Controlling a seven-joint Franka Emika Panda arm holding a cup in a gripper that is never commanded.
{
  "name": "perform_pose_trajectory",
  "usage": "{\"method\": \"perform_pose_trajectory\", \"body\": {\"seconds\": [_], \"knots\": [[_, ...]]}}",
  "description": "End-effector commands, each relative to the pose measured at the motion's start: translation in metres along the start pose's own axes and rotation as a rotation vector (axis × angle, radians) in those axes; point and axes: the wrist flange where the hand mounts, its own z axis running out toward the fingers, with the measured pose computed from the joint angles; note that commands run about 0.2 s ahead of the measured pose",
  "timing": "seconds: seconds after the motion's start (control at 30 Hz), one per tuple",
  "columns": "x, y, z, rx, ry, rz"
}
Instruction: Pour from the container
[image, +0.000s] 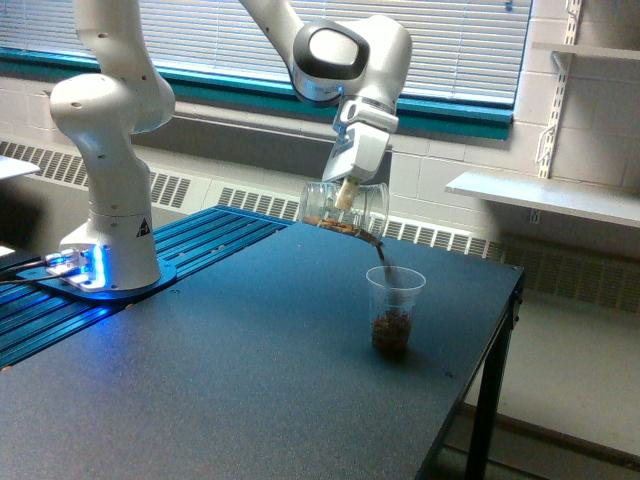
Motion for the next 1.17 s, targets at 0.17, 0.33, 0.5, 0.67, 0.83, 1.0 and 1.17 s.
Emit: {"method": "perform_pose_trajectory", "body": {"seconds": [0.17, 0.33, 0.5, 0.67, 0.83, 1.0, 1.17], "knots": [[0.004, 0.003, -0.014, -0.041, -0.011, -0.062], [0.004, 0.005, -0.021, -0.059, -0.029, -0.076], [0.004, 0.006, -0.027, -0.069, -0.047, -0.085], [0.004, 0.007, -0.031, -0.075, -0.057, -0.096], [0.003, 0.006, -0.029, -0.057, -0.060, -0.094], [0.002, 0.004, -0.028, -0.039, -0.057, -0.083], [0.000, 0.003, -0.025, -0.018, -0.052, -0.067]]}}
